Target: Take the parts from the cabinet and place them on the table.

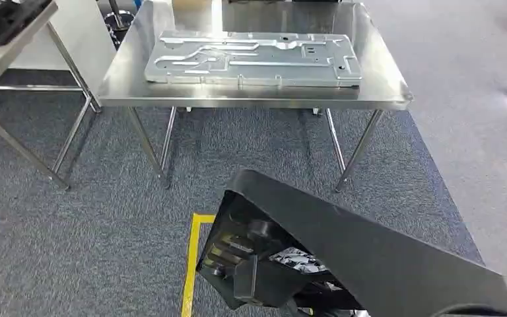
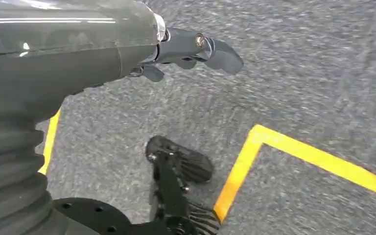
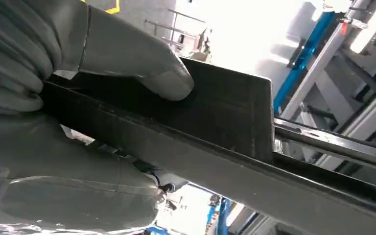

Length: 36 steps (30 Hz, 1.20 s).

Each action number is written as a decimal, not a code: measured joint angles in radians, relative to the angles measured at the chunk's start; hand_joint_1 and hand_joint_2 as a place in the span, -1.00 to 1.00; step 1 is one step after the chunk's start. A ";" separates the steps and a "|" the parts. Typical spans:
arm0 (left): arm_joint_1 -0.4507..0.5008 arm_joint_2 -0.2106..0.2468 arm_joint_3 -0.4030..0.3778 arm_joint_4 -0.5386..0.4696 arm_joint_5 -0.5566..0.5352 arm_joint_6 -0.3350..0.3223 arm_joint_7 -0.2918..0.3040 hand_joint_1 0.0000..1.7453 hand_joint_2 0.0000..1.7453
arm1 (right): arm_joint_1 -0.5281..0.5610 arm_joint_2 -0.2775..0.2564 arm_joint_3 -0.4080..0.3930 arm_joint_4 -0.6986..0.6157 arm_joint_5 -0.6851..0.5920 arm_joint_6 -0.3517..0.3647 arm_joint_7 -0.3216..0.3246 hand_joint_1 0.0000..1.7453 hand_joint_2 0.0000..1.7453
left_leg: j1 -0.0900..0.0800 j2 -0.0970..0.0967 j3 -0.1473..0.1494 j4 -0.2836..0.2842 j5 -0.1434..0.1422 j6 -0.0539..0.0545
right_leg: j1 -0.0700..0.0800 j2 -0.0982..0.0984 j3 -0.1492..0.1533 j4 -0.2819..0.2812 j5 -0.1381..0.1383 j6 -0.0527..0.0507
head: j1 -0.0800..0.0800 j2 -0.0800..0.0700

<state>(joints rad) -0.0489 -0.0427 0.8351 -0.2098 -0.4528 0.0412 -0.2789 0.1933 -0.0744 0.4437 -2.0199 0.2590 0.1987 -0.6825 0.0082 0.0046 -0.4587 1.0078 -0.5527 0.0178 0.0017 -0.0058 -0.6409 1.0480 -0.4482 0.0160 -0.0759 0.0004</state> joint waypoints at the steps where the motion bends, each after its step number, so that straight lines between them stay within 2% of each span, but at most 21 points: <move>1: -0.002 0.000 0.001 0.000 0.000 0.000 -0.001 -1.00 1.00 | 0.001 0.000 0.000 -0.001 -0.002 -0.002 0.000 1.00 1.00 | 0.000 0.000 -0.004 -0.005 -0.005 -0.008 | 0.003 -0.001 0.003 -0.005 -0.001 -0.011 | 0.001 0.000; 3: -0.003 0.002 0.002 -0.002 -0.002 0.000 -0.002 -1.00 1.00 | 0.002 0.000 0.000 -0.002 -0.006 -0.010 0.000 1.00 1.00 | -0.002 0.004 0.017 -0.004 0.000 -0.022 | -0.001 0.005 0.014 -0.017 0.003 -0.024 | 0.001 0.000; 5: -0.005 0.002 0.003 -0.002 -0.003 0.000 -0.003 -1.00 1.00 | 0.003 0.000 0.000 -0.002 -0.012 -0.023 0.000 1.00 1.00 | 0.002 0.003 0.008 0.042 -0.003 -0.026 | -0.006 0.007 0.047 -0.028 -0.005 -0.036 | 0.002 0.000; 7: -0.007 0.002 0.003 -0.002 -0.006 0.000 -0.004 -1.00 1.00 | 0.000 0.000 0.000 -0.002 -0.015 -0.028 0.000 1.00 1.00 | 0.003 0.002 -0.072 0.173 -0.034 -0.032 | -0.005 0.007 0.066 -0.031 -0.022 -0.046 | 0.001 0.000; 9: -0.002 0.002 0.006 -0.002 -0.007 0.000 -0.005 -1.00 1.00 | 0.001 -0.001 0.000 -0.002 -0.019 -0.035 0.000 1.00 1.00 | 0.003 0.002 -0.166 0.289 -0.108 -0.037 | -0.002 0.010 0.084 -0.031 -0.040 -0.050 | 0.001 0.000; 11: 0.002 0.003 0.009 -0.002 -0.009 0.000 -0.006 -1.00 1.00 | 0.001 -0.001 0.000 -0.002 -0.022 -0.038 0.000 1.00 1.00 | 0.002 0.002 -0.201 0.284 -0.107 -0.034 | 0.000 0.017 0.108 -0.030 -0.058 -0.049 | 0.001 0.000; 12: 0.003 0.003 0.011 -0.002 -0.011 0.000 -0.006 -1.00 1.00 | 0.001 -0.001 0.000 -0.002 -0.025 -0.040 0.000 1.00 1.00 | 0.002 0.002 -0.194 0.225 -0.064 -0.032 | 0.001 0.018 0.126 -0.031 -0.072 -0.047 | 0.001 0.000; 14: 0.005 0.004 0.014 -0.002 -0.016 0.001 -0.008 -1.00 1.00 | 0.001 -0.001 0.000 -0.002 -0.034 -0.039 0.000 1.00 1.00 | 0.000 0.002 -0.164 0.075 0.070 -0.018 | 0.003 0.017 0.155 -0.032 -0.095 -0.043 | 0.001 0.000; 15: 0.008 0.006 0.018 -0.002 -0.016 0.001 -0.009 -1.00 1.00 | -0.001 -0.001 0.000 -0.001 -0.037 -0.038 0.000 1.00 1.00 | -0.007 0.000 -0.171 0.056 0.120 -0.012 | 0.004 0.018 0.166 -0.028 -0.105 -0.040 | 0.002 0.000; 16: 0.007 0.006 0.020 -0.002 -0.018 0.001 -0.009 -1.00 1.00 | 0.000 -0.002 0.000 0.000 -0.039 -0.037 0.000 1.00 1.00 | -0.011 -0.001 -0.167 0.047 0.091 -0.013 | 0.002 0.025 0.161 -0.031 -0.109 -0.033 | 0.001 0.000; 17: 0.007 0.006 0.021 -0.002 -0.018 0.002 -0.010 -1.00 1.00 | 0.000 -0.002 0.000 0.000 -0.043 -0.034 0.000 1.00 1.00 | -0.014 -0.001 -0.160 0.045 0.108 -0.006 | 0.000 0.026 0.162 -0.035 -0.114 -0.026 | 0.002 0.000; 20: 0.006 0.005 0.026 -0.002 -0.021 0.001 -0.015 -1.00 1.00 | -0.002 -0.002 0.000 -0.003 -0.055 -0.028 0.000 1.00 1.00 | -0.005 0.001 -0.118 0.012 0.101 0.010 | -0.001 0.022 0.165 0.011 -0.095 -0.008 | 0.001 0.000; 22: 0.003 0.007 0.028 -0.002 -0.024 0.001 -0.018 -1.00 1.00 | -0.006 -0.003 0.000 -0.009 -0.062 -0.028 0.000 1.00 1.00 | -0.002 0.002 -0.093 -0.001 0.091 0.017 | -0.004 0.017 0.099 0.125 -0.104 0.003 | 0.002 0.000; 24: 0.002 0.007 0.029 -0.002 -0.026 0.001 -0.018 -1.00 1.00 | -0.006 -0.004 0.000 -0.008 -0.063 -0.032 0.000 1.00 1.00 | -0.002 0.004 -0.075 -0.004 0.074 0.016 | -0.012 0.015 0.000 0.242 -0.173 0.013 | 0.002 0.000; 25: 0.002 0.007 0.030 -0.002 -0.026 0.000 -0.019 -1.00 1.00 | -0.006 -0.006 0.000 -0.008 -0.063 -0.036 0.000 1.00 1.00 | -0.002 0.004 -0.064 -0.004 0.065 0.015 | -0.015 0.014 -0.030 0.261 -0.194 0.018 | 0.002 0.000; 26: 0.003 0.007 0.031 -0.002 -0.026 0.000 -0.020 -1.00 1.00 | -0.006 -0.007 0.000 -0.009 -0.063 -0.039 0.000 1.00 1.00 | -0.001 0.005 -0.051 -0.004 0.053 0.012 | -0.017 0.011 -0.044 0.247 -0.188 0.017 | 0.002 0.000; 28: 0.006 0.007 0.034 -0.002 -0.027 -0.002 -0.021 -1.00 1.00 | -0.006 -0.010 0.000 -0.011 -0.063 -0.040 0.000 1.00 1.00 | 0.003 0.006 -0.021 -0.004 0.030 0.007 | -0.018 0.005 -0.019 0.126 -0.103 0.022 | 0.002 0.000; 30: 0.005 0.006 0.034 -0.002 -0.029 -0.002 -0.022 -1.00 1.00 | -0.006 -0.014 0.000 -0.011 -0.063 -0.040 0.000 1.00 1.00 | 0.004 0.009 0.007 -0.007 0.008 -0.001 | -0.016 -0.019 0.018 -0.007 0.038 0.014 | 0.002 0.000; 31: 0.004 0.007 0.036 -0.002 -0.029 -0.002 -0.023 -1.00 1.00 | -0.008 -0.016 0.000 -0.010 -0.063 -0.040 0.000 1.00 1.00 | 0.000 0.007 0.017 -0.007 -0.001 -0.010 | -0.009 -0.026 0.011 -0.007 -0.005 0.005 | 0.003 0.000; 34: 0.003 0.008 0.039 -0.003 -0.036 -0.004 -0.026 -1.00 1.00 | -0.015 -0.018 0.002 -0.016 -0.061 -0.057 0.000 1.00 1.00 | -0.001 0.016 0.042 -0.004 0.008 -0.038 | -0.009 -0.008 0.029 -0.018 -0.002 -0.023 | 0.003 0.000; 36: 0.000 0.011 0.042 -0.003 -0.040 -0.008 -0.026 -1.00 1.00 | -0.028 -0.019 0.003 -0.016 -0.060 -0.061 0.000 1.00 1.00 | 0.003 0.009 0.028 0.046 0.001 -0.043 | -0.013 -0.005 0.057 -0.026 -0.004 -0.036 | 0.003 0.000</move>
<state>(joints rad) -0.0489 -0.0321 0.8770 -0.2125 -0.4929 0.0328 -0.3052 0.1650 -0.0931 0.4467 -2.0356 0.1995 0.1377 -0.6825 0.0112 0.0139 -0.4302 1.0535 -0.5516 -0.0251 -0.0111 -0.0104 -0.5838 1.0219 -0.4522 -0.0198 -0.0728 0.0004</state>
